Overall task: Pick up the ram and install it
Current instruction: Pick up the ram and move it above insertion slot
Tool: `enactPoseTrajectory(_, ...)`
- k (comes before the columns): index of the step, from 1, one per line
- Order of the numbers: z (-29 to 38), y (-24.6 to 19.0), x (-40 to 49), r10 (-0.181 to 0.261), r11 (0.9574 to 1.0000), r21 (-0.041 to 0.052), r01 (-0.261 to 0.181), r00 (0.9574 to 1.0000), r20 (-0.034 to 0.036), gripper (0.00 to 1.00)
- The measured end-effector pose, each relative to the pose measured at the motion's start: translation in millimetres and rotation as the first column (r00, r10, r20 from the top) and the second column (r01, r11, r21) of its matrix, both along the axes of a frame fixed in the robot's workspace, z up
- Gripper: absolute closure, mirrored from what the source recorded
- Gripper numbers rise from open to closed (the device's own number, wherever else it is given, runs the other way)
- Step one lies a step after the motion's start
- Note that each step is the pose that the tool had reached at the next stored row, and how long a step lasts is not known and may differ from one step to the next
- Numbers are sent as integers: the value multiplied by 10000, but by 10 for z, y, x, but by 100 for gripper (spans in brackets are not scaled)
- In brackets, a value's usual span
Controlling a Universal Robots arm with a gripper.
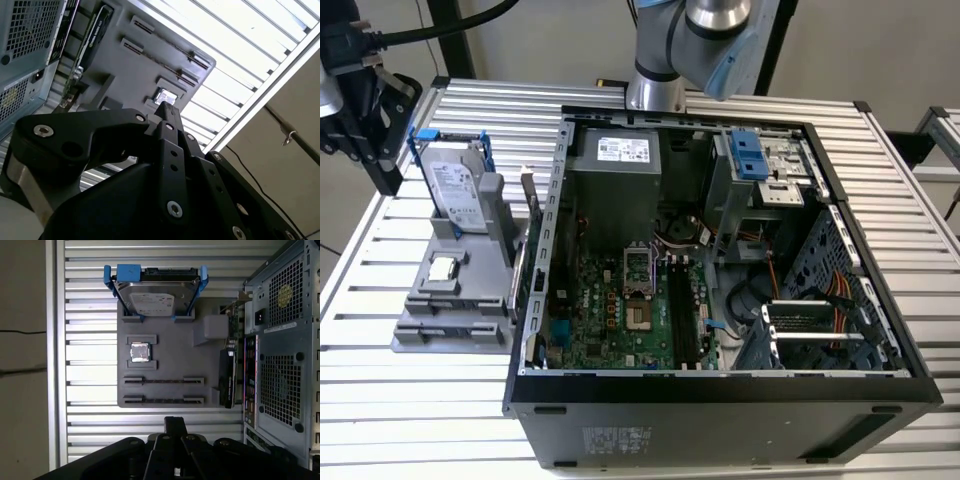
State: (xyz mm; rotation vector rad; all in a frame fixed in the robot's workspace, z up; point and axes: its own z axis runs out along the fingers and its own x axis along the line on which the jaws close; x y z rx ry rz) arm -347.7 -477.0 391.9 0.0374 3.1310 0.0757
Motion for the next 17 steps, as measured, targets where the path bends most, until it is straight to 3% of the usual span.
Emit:
enactPoseTrajectory(6,0,0,0,61,10000,0,-61,10000,0,100)
enactPoseTrajectory(17,0,0,0,676,9977,-19,-676,9977,-1,100)
